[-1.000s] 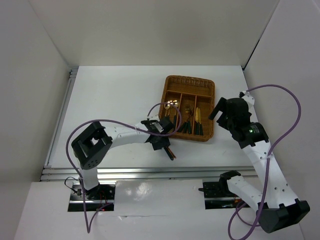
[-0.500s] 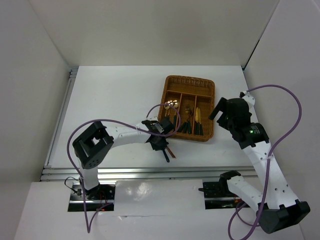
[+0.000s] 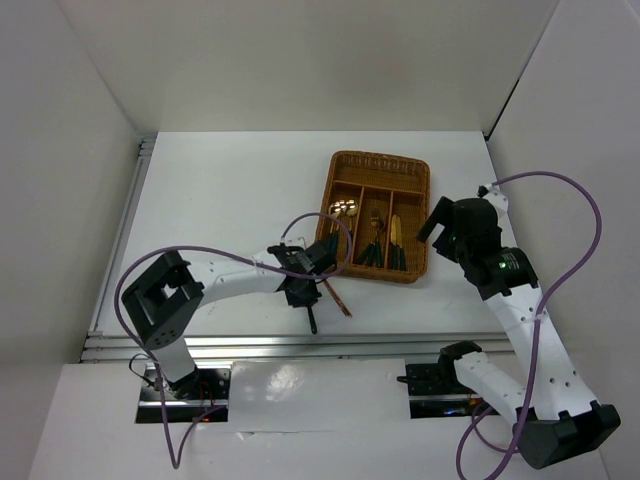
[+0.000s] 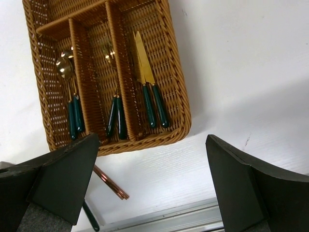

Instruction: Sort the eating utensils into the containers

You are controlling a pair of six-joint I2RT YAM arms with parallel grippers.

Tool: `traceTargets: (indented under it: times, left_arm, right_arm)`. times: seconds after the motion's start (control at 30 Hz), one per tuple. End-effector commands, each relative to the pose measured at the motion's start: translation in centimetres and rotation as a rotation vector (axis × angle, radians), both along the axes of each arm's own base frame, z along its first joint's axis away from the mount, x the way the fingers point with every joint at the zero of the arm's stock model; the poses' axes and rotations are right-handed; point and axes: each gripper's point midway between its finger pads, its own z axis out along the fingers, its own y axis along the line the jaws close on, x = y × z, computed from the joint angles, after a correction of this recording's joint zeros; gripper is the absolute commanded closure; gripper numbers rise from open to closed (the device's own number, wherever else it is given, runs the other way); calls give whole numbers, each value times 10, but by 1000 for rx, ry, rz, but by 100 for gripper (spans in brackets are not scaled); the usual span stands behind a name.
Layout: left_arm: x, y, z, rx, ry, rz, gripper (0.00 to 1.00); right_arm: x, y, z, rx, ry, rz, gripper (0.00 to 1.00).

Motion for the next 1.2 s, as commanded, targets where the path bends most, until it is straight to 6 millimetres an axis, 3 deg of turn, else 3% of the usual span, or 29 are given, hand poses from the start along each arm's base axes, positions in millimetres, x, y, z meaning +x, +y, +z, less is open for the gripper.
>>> traceTargets:
  times: [0.0, 0.17, 0.27, 0.37, 0.4, 0.43, 0.47, 0.5, 0.53, 0.57, 0.63, 0.7, 0.77, 0.97, 1.07, 1.1, 1.13, 1.17]
  left_arm:
    - [11, 15, 33, 63, -89, -67, 98]
    - [23, 23, 72, 100, -174, -93, 98]
    - [33, 12, 111, 27, -271, -143, 96]
    - [47, -15, 153, -53, -366, -262, 95]
    - [54, -31, 180, -97, -418, -331, 95]
    - [59, -41, 190, -118, -442, -366, 95]
    - [65, -54, 187, -119, -441, -408, 95]
    - [71, -74, 207, -176, -491, -470, 95]
    - [75, -84, 210, -197, -503, -499, 95]
    - [80, -98, 199, -203, -490, -528, 95]
    - [88, -124, 210, -276, -518, -564, 95]
    - [95, -141, 205, -301, -518, -578, 95]
    - [106, -162, 191, -342, -500, -591, 94]
    - [113, -209, 152, -475, -449, -617, 94]
    - [120, -229, 157, -573, -466, -625, 91]
    - [122, -234, 143, -569, -444, -631, 91]
    - [128, -236, 143, -584, -445, -619, 91]
    - [129, -242, 150, -610, -458, -632, 91]
  right_arm:
    - [6, 3, 11, 20, -58, 15, 0]
    - [9, 4, 10, 20, -57, 15, 0]
    - [11, -2, 9, -4, -53, -14, 0]
    - [17, -2, 6, -12, -48, -22, 0]
    - [17, -2, 6, -12, -48, -22, 0]
    - [19, -1, 2, -8, -33, -27, 0]
    - [22, -1, 3, -9, -30, -27, 0]
    - [22, 1, 3, -3, -29, -20, 0]
    - [23, 1, 7, -1, -39, -20, 0]
    - [23, -1, 8, 1, -43, -36, 0]
    - [24, -4, 16, -8, -58, -54, 0]
    - [21, -9, 23, -24, -62, -74, 0]
    - [17, -12, 33, -20, -72, -87, 0]
    - [2, -17, 49, -4, -122, -100, 0]
    - [-4, -16, 43, 3, -103, -98, 0]
    - [-7, -17, 37, -3, -81, -97, 0]
    - [-8, -17, 35, -6, -72, -97, 0]
    - [-8, -16, 35, -1, -71, -90, 0]
